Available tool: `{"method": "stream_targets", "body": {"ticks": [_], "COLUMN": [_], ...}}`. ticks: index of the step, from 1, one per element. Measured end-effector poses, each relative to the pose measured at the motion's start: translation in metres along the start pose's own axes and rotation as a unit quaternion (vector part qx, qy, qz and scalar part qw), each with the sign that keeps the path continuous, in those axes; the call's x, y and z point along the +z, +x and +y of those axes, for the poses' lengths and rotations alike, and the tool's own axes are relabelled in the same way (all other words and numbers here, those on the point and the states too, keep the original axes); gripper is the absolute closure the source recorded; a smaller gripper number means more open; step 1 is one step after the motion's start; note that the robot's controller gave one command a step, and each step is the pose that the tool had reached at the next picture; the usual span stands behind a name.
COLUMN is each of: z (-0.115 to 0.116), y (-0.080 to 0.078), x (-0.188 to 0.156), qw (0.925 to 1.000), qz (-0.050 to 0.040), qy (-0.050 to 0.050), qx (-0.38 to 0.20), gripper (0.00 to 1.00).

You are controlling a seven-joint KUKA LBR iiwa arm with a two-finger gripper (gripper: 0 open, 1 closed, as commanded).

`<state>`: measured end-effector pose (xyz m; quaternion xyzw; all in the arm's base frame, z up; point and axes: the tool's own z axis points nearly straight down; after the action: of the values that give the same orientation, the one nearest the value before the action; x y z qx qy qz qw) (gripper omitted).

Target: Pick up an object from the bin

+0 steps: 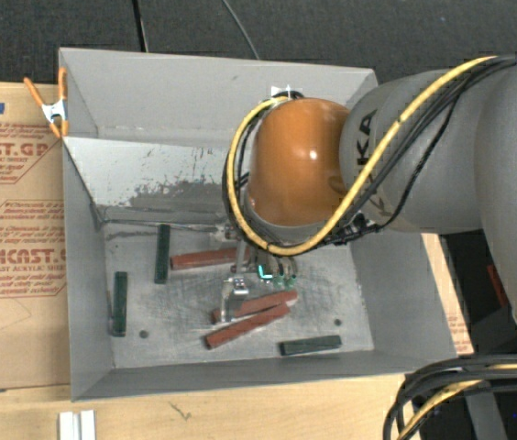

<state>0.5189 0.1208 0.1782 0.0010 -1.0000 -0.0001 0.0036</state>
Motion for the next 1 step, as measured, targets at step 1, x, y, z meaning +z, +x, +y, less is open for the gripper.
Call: {"method": "stream_targets", "body": {"ticks": [1], "z": [-0.0003], "y": [-0.0011], "x": [-0.0035], "qw": [1.0000], "qz": [-0.0027], "qy": [0.000], "qx": [0.000], "gripper": [0.00]}}
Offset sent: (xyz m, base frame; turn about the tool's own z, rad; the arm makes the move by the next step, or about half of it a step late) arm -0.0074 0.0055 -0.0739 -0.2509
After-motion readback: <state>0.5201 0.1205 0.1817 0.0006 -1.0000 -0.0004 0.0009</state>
